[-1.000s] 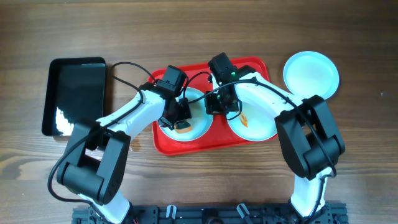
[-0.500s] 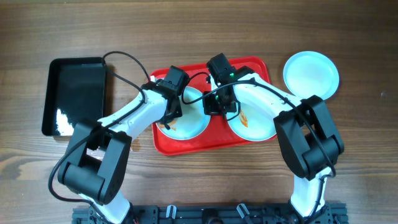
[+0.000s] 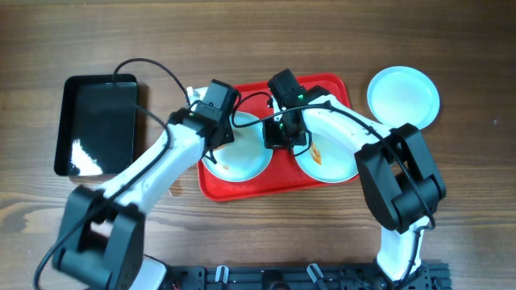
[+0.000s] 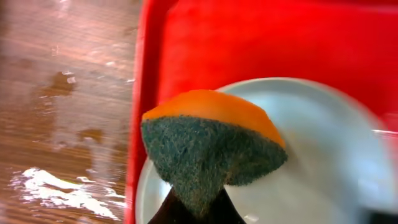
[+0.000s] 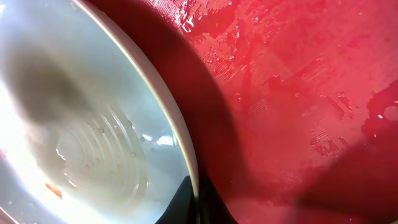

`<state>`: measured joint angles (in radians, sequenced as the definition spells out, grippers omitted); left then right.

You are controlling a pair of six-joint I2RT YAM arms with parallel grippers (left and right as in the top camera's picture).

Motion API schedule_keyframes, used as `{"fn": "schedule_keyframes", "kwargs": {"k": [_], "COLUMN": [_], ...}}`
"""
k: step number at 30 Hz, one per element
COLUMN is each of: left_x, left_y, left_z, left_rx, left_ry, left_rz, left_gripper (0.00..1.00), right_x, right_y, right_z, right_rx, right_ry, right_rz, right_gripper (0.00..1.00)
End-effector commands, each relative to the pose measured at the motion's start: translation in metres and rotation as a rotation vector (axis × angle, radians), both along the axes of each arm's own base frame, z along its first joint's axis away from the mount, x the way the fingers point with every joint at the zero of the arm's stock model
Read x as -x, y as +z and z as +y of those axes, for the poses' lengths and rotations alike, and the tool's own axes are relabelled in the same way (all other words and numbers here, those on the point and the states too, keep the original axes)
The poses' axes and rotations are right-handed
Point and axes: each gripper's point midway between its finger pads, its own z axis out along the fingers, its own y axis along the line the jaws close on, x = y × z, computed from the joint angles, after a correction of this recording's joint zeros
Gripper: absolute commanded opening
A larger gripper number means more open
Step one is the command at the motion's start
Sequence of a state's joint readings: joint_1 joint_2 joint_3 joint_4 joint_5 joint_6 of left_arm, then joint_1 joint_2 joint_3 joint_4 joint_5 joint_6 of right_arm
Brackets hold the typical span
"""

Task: Clean dirty plates on tray and stack at the side
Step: 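Scrub the sauce on the held plate with the sponge, left gripper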

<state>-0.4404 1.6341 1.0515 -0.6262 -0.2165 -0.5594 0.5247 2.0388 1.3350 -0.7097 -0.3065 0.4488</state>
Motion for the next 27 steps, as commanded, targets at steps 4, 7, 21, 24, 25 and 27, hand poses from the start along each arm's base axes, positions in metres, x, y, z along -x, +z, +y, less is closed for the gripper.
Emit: {"fn": "schedule_keyframes", "kwargs": {"k": [4,7,21,24,25,27], "left_x": [0.014,0.016,0.004,0.008,0.01,0.014], "left_y": [-0.009,-0.027,-0.066,-0.07,-0.072,-0.075], "left_z": [-0.03,-0.031,-0.061,-0.047,-0.039,-0.02], "left_rx": [0.177,0.168,0.308,0.236,0.193,0.096], "left_ry": [-0.048,-0.034,-0.013,0.015,0.03,0.06], "left_rz": [0.091,0.136,0.187,0.195,0.198,0.202], "left_gripper": [0.04,0.04,0.04,0.04,0.04,0.04], "right_x": [0.008,0.008,0.007,0.007,0.007,0.007], "right_y": [-0.022,-0.022,-0.022,-0.022,-0.022,-0.022], "right_z": [-0.013,-0.013,-0.013,-0.013,-0.013,-0.013], "right_rx": [0.071,0.071,0.069,0.07,0.069,0.07], "right_ry": [-0.031,-0.03,-0.037,-0.038,-0.037,-0.038], "right_rz": [0.042,0.042,0.042,0.042,0.042,0.041], "right_gripper": [0.04,0.04,0.04,0.04,0.04,0.05]}}
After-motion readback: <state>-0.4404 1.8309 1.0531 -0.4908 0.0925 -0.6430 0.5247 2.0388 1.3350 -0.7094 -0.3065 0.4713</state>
